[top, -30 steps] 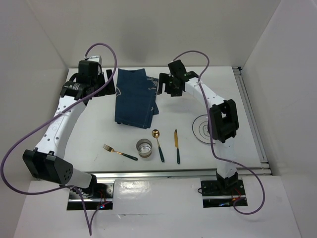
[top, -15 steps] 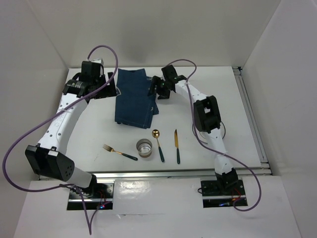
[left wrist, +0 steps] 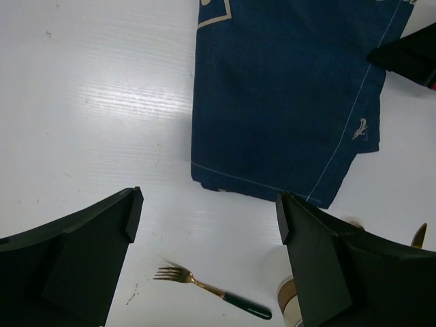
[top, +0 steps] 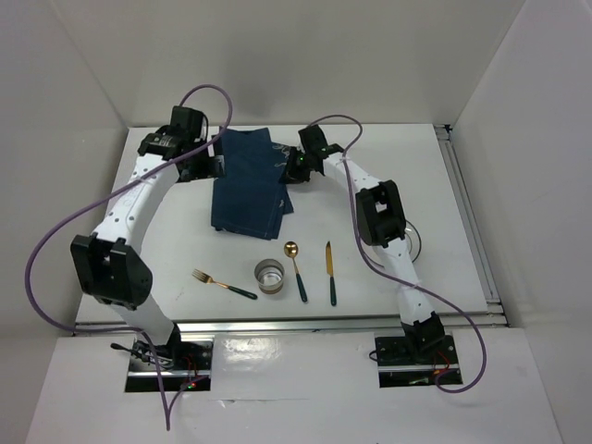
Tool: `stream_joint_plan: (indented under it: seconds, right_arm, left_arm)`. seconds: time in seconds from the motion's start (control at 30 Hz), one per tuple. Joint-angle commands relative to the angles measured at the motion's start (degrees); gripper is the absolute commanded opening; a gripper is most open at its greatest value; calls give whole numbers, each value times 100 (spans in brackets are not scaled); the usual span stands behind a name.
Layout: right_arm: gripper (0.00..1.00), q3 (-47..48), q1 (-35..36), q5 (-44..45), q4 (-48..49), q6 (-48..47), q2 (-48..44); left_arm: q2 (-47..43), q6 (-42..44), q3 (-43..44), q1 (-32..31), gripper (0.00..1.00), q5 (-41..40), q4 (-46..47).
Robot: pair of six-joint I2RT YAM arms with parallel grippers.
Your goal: Set the dinner table for one person
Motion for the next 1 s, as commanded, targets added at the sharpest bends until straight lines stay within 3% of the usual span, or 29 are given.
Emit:
stream_joint_plan:
  seconds: [0.0, 0.03, 0.1, 0.37, 0.67, 0.87, 0.97]
  right_arm:
    - [19, 324, 60, -22, 151, 22, -97]
    - [8, 325, 60, -22, 151, -48, -150]
    - [0, 378, 60, 101, 151, -118, -290]
    - [0, 387, -97, 154, -174, -1092, -1415]
    - [0, -1185, -45, -601, -429, -3104, -3258]
    - [0, -2863, 8, -461, 28, -3757, -4447]
    - [0, -2865, 8, -523, -103, -4020, -4571]
  left_arm:
    - [485, -186, 635, -4, 99, -99, -231]
    - [601, -248, 742, -4, 99, -99, -318]
    - [803, -248, 988, 65, 99, 58, -319]
    - [1305, -442, 1411, 566, 98, 1016, -433]
    - [1998, -941, 2113, 1024, 98, 2517, -100]
    - [3009, -1364, 2859, 1094, 98, 3643, 128]
    - [3484, -1662, 3054, 1094, 98, 4407, 558]
